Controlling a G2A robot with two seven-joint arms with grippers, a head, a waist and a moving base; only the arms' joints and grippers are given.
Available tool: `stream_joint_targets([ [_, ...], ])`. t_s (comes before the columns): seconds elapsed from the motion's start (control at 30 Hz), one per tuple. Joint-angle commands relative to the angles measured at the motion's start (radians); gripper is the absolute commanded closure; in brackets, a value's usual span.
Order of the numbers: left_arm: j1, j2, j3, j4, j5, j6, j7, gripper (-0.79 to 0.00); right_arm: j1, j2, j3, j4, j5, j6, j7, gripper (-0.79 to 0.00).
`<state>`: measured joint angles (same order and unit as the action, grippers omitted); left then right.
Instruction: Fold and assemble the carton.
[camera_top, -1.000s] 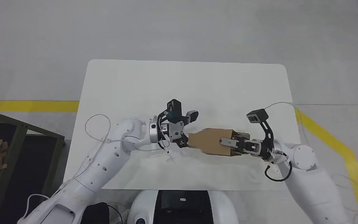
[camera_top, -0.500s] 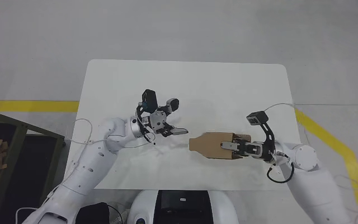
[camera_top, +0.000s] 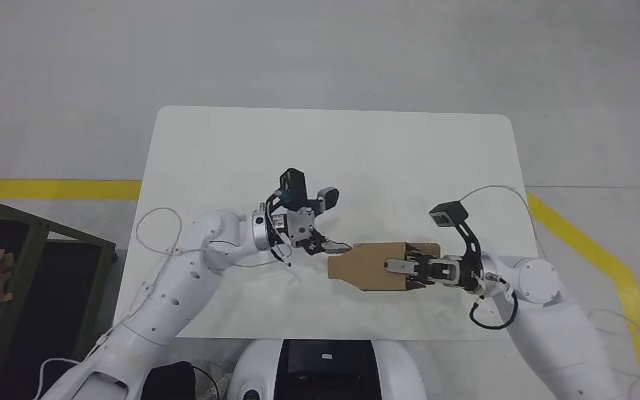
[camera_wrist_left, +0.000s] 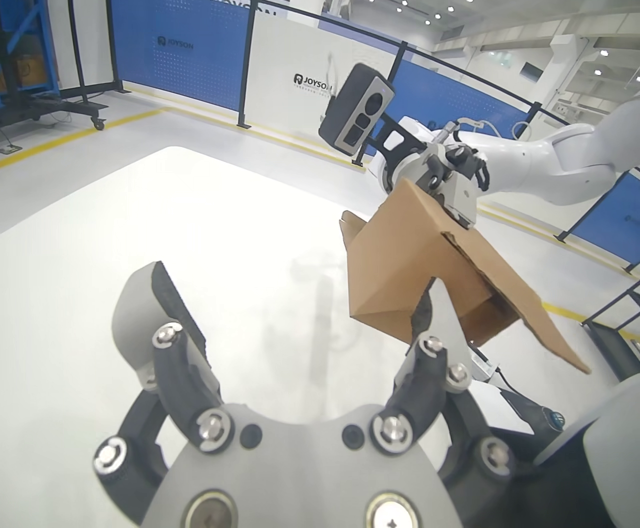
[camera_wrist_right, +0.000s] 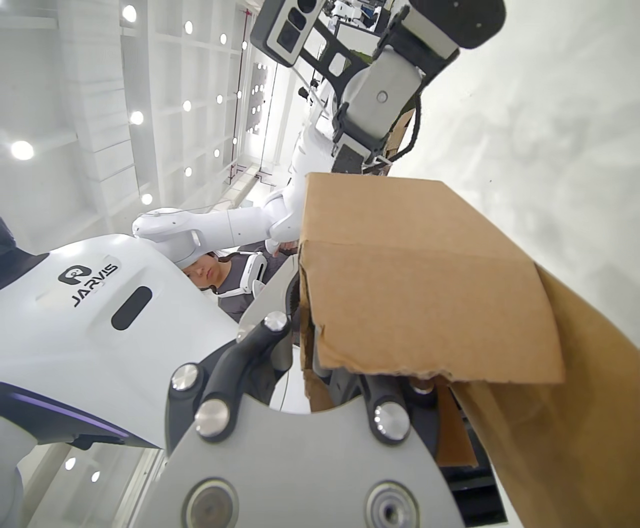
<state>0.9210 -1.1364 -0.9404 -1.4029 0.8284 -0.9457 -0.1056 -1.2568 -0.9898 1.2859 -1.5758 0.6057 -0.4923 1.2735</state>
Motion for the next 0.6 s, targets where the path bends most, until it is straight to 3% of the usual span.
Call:
stream_joint_targets([
  [0.0, -0.004, -0.003, 0.006, 0.003, 0.000, 0.002, -0.002, -0.785, -0.001, 0.000, 0.001, -0.002, 0.003, 0.000, 0.001, 0.000],
  [0.37, -0.035, -0.018, 0.033, 0.018, 0.002, 0.001, -0.006, -0.785, -0.008, 0.001, 0.001, -0.013, 0.000, 0.003, 0.000, 0.000],
  [0.57, -0.019, -0.014, 0.005, 0.021, 0.004, -0.009, 0.018, -0.785, -0.010, 0.002, 0.012, -0.002, -0.003, 0.002, -0.011, 0.000],
])
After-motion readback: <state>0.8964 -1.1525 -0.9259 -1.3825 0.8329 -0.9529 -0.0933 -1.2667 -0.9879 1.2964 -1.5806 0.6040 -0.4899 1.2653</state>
